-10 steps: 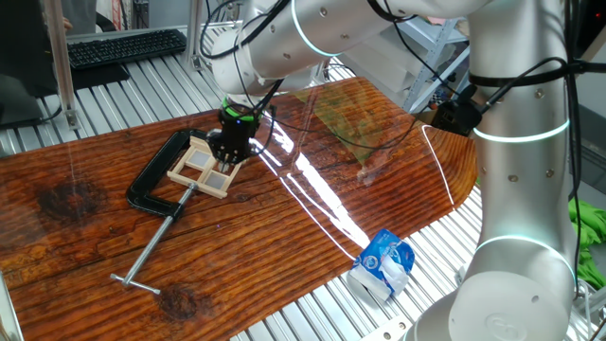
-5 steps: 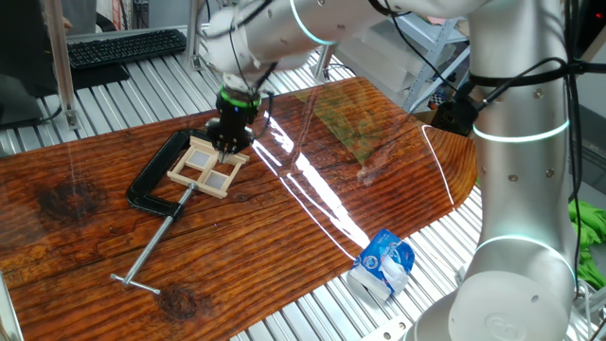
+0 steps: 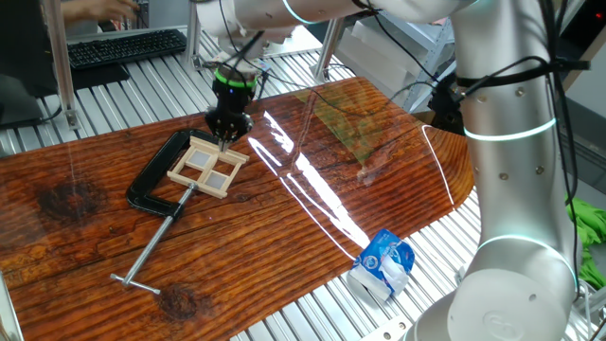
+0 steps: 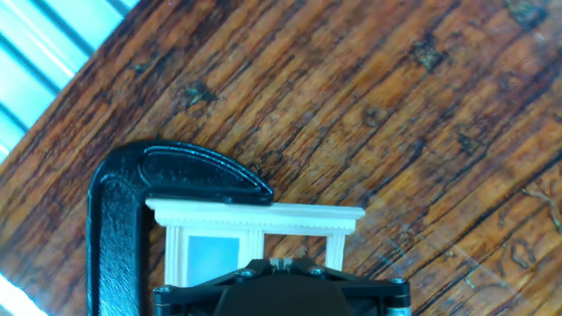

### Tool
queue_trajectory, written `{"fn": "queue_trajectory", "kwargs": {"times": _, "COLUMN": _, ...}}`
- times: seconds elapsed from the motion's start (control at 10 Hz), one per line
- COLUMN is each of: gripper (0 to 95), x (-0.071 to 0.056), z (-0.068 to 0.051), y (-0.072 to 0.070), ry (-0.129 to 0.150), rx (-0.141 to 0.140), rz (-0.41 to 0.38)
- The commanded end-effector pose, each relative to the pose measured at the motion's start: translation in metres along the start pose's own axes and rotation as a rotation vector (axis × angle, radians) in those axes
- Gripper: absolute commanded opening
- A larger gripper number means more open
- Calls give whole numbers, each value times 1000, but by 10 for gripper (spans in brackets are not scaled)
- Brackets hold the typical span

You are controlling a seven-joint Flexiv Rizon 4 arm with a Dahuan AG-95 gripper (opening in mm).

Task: Open a sliding window

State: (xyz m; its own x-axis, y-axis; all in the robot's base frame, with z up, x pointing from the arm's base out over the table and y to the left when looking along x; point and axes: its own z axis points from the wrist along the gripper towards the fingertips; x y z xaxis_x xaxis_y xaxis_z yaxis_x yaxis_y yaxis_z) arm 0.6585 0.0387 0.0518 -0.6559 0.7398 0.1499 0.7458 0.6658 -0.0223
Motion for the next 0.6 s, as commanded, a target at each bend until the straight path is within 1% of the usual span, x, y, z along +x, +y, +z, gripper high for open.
{"fn": "queue_trajectory", "kwargs": {"times": 0.1, "gripper": 0, "x": -7, "z": -10, "y": -1, "ry": 22, "rx": 19, "rz": 63}}
{"fn": "queue_trajectory", "kwargs": {"times": 0.3, "gripper": 0, "x": -8, "z": -11, "y": -3, "ry": 37, "rx": 16, "rz": 69}}
{"fn": "queue_trajectory", "kwargs": {"times": 0.6, "gripper": 0, "x": -11, "z": -10, "y": -4, "ry": 46, "rx": 17, "rz": 79}}
